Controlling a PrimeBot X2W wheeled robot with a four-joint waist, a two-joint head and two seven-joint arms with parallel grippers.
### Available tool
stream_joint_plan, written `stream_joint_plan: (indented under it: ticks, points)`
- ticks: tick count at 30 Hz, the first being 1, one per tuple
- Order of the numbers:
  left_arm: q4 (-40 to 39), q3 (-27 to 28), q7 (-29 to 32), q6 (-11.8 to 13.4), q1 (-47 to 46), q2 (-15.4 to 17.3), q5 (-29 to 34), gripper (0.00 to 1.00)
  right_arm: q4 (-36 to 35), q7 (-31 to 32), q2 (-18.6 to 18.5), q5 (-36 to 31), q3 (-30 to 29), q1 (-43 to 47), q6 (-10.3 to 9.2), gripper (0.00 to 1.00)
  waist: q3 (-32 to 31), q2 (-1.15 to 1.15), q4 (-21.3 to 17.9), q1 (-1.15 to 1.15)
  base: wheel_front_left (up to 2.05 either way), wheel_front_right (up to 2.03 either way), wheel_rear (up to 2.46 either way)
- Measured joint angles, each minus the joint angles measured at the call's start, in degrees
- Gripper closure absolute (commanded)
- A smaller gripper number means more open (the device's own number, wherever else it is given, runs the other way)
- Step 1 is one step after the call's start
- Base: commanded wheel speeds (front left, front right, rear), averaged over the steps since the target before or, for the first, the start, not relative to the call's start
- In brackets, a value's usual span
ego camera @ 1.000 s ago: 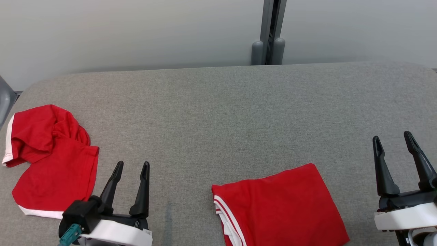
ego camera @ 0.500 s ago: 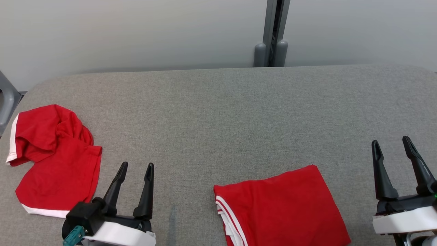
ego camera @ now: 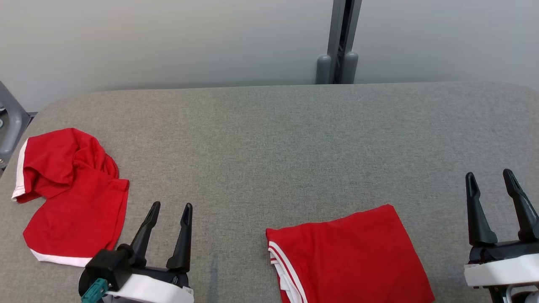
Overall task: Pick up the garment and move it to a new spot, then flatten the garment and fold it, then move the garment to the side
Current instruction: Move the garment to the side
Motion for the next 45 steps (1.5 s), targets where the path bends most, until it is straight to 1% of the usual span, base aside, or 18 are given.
stream_joint_plan:
  ticks: [4,6,8,10,13,18,23,34,39,40,41,45]
  points:
    - [0.12,-0.03,-0.01,0.0,0.0,0.0,0.05,0.0,0.48,0.0,-0.05,0.13,0.18,0.01,0.0,0.0,0.11,0.0,0.13,0.0,0.0,0.0,0.0]
    - [0.25,-0.1,0.0,0.0,0.0,0.0,0.05,0.0,1.48,-0.01,-0.22,0.93,1.16,0.17,0.0,0.0,0.25,0.0,0.2,0.0,0.0,0.0,0.0]
    - [0.37,-0.23,-0.01,-0.01,-0.01,0.0,0.05,0.0,3.81,-0.1,-0.79,2.13,3.34,0.43,0.0,0.0,0.45,0.0,0.26,0.0,0.0,0.0,0.0]
    - [0.68,-0.41,-0.01,-0.03,-0.01,0.01,0.05,0.0,7.62,0.54,-2.46,1.46,5.93,0.97,0.0,0.0,0.67,0.0,0.32,0.0,0.0,0.0,0.0]
    - [0.83,-0.91,0.0,-0.04,-0.08,-0.04,0.04,0.0,11.62,2.3,-1.91,5.09,7.89,0.87,0.0,0.0,0.94,0.0,0.57,0.0,0.0,0.0,0.0]
    - [0.66,-1.52,0.0,-0.05,-0.31,-0.02,-0.21,0.0,15.9,5.56,-2.85,9.23,12.07,-0.15,0.0,0.0,1.61,0.0,1.11,0.0,0.0,0.0,0.0]
    - [0.63,-2.16,0.0,-0.07,-1.13,-0.02,-0.05,0.0,19.84,9.06,-3.34,13.18,13.48,-1.9,0.0,0.0,2.67,0.0,1.82,0.0,0.0,0.0,0.0]
    - [0.68,-3.83,0.0,-0.19,-2.53,-0.02,0.24,0.0,23.65,15.12,-6.12,19.19,17.77,-5.08,0.0,0.0,4.58,0.0,4.19,0.0,0.0,0.0,0.0]
    - [0.73,-3.98,0.0,-0.24,-2.55,0.0,0.26,0.0,24.02,16.38,-7.61,20.27,20.23,-6.4,0.0,0.0,4.79,0.0,4.67,0.0,0.0,0.0,0.0]
    - [0.74,-4.02,-0.01,-0.24,-2.55,0.0,0.26,0.0,24.02,16.84,-7.9,20.71,21.02,-6.73,-0.01,0.53,4.82,0.0,4.68,0.0,0.0,0.0,0.0]
    - [0.82,-4.08,-0.01,-0.24,-2.55,0.0,0.27,0.0,23.91,17.02,-8.43,20.7,22.08,-7.06,-0.01,1.0,4.81,0.0,4.67,0.0,0.0,0.0,0.0]
    - [1.1,-4.34,-0.01,-0.24,-2.58,-0.01,0.48,0.0,23.72,17.51,-10.65,21.14,24.75,-8.34,0.0,1.0,4.69,0.0,4.47,0.0,0.0,0.0,0.0]
